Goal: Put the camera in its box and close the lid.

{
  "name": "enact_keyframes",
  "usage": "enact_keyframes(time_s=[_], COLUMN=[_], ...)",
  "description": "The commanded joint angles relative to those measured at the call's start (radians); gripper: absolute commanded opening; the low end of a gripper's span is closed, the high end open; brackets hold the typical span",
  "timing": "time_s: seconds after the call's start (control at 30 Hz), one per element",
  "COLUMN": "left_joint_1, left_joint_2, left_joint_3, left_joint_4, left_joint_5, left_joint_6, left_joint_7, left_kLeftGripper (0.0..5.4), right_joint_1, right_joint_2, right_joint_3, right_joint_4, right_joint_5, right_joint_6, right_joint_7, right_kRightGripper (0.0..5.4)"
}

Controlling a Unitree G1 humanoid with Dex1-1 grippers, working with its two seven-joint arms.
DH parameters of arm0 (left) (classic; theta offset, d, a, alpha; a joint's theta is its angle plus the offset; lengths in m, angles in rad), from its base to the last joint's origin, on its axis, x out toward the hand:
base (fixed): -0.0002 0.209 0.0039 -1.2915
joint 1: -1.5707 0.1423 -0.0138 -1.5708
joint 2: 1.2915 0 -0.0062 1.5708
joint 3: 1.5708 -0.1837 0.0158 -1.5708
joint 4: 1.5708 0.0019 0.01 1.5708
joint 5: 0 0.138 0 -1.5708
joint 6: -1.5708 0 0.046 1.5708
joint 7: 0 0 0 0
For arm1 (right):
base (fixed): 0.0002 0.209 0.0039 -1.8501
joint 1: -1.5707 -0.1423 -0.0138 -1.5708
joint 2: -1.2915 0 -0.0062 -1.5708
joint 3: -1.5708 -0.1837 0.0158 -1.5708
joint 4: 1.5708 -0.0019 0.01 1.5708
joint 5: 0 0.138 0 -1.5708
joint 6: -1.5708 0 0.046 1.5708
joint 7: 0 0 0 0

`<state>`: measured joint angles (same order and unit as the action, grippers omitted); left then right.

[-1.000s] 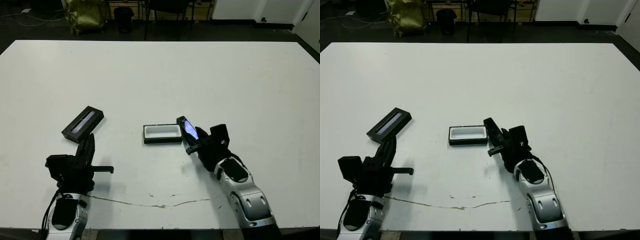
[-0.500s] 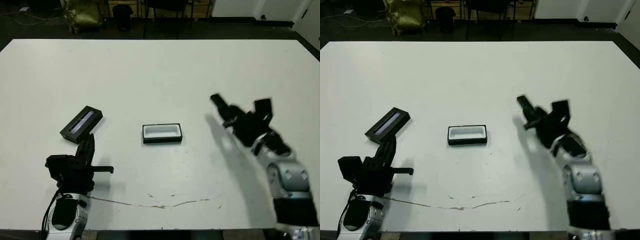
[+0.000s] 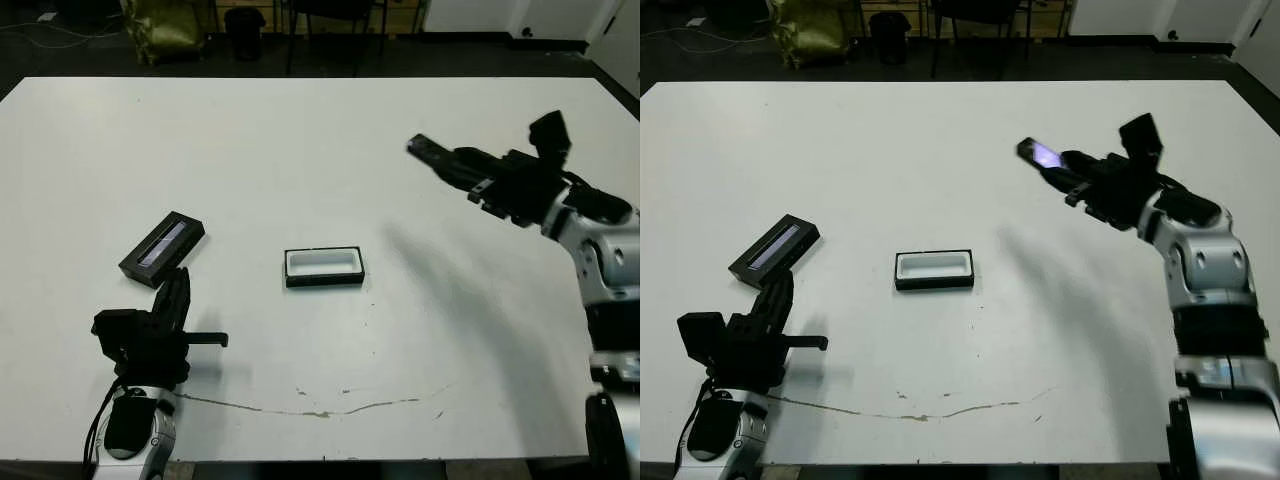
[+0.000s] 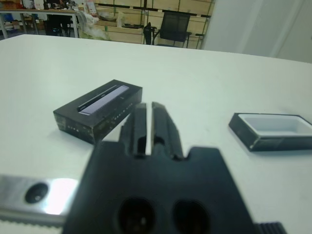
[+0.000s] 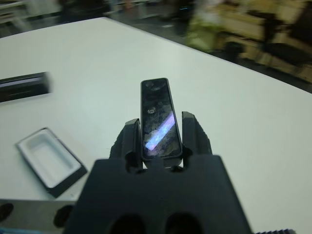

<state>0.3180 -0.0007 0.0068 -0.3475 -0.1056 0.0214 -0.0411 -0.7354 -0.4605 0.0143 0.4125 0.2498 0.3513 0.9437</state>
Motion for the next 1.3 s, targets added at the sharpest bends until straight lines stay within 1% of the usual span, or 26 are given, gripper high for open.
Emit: enact_keyframes(time_s=[0.03, 0.13, 0.2, 0.33, 0.43, 0.57, 0.7, 0.87, 1.03, 1.13, 1.3], left_joint_1=[0.008, 0.009, 0.007, 0.009, 0.006, 0.006, 0.007, 0.01, 0.01, 0.009, 0.01], left_joint_2=[0.006, 0.002, 0.0, 0.002, 0.004, 0.001, -0.003, -0.002, 0.003, -0.001, 0.001], left_joint_3=[0.001, 0.002, 0.001, -0.001, 0.0, 0.001, 0.0, 0.001, 0.001, 0.003, 0.0], left_joint_4=[0.004, 0.0, 0.008, -0.006, 0.007, 0.007, 0.003, 0.003, 0.001, 0.003, 0.012], left_joint_5=[0.007, 0.001, 0.002, 0.012, 0.011, 0.001, 0.007, 0.0, 0.008, 0.002, 0.017], left_joint_6=[0.014, 0.019, 0.006, 0.027, 0.01, 0.013, 0.02, 0.015, 0.017, 0.019, 0.0], left_joint_7=[0.001, 0.0, 0.0, 0.008, 0.002, -0.002, 0.008, 0.002, 0.003, 0.004, 0.006], left_kLeftGripper=[0.0, 0.0, 0.0, 0.0, 0.0, 0.0, 0.0, 0.0, 0.0, 0.0, 0.0], right_joint_1=[-0.066, -0.105, -0.125, -0.146, -0.153, -0.16, -0.156, -0.133, -0.113, -0.103, -0.1], right_joint_2=[-0.018, -0.014, -0.005, 0.006, 0.011, 0.016, 0.025, 0.039, 0.049, 0.071, 0.092], right_joint_3=[0.042, 0.075, 0.09, 0.118, 0.134, 0.157, 0.18, 0.205, 0.236, 0.241, 0.265], right_joint_4=[0.066, 0.1, 0.13, 0.155, 0.157, 0.151, 0.13, 0.1, 0.074, 0.086, 0.091], right_joint_5=[-0.011, -0.022, -0.023, -0.043, -0.054, -0.067, -0.06, -0.067, -0.098, -0.092, -0.096], right_joint_6=[-0.014, -0.007, -0.036, -0.075, -0.083, -0.073, -0.032, -0.066, -0.15, -0.186, -0.162], right_joint_7=[0.099, 0.159, 0.208, 0.25, 0.271, 0.293, 0.332, 0.356, 0.359, 0.371, 0.393], right_kRightGripper=[0.64, 0.64, 0.64, 0.64, 0.64, 0.64, 0.64, 0.64, 0.64, 0.64, 0.64])
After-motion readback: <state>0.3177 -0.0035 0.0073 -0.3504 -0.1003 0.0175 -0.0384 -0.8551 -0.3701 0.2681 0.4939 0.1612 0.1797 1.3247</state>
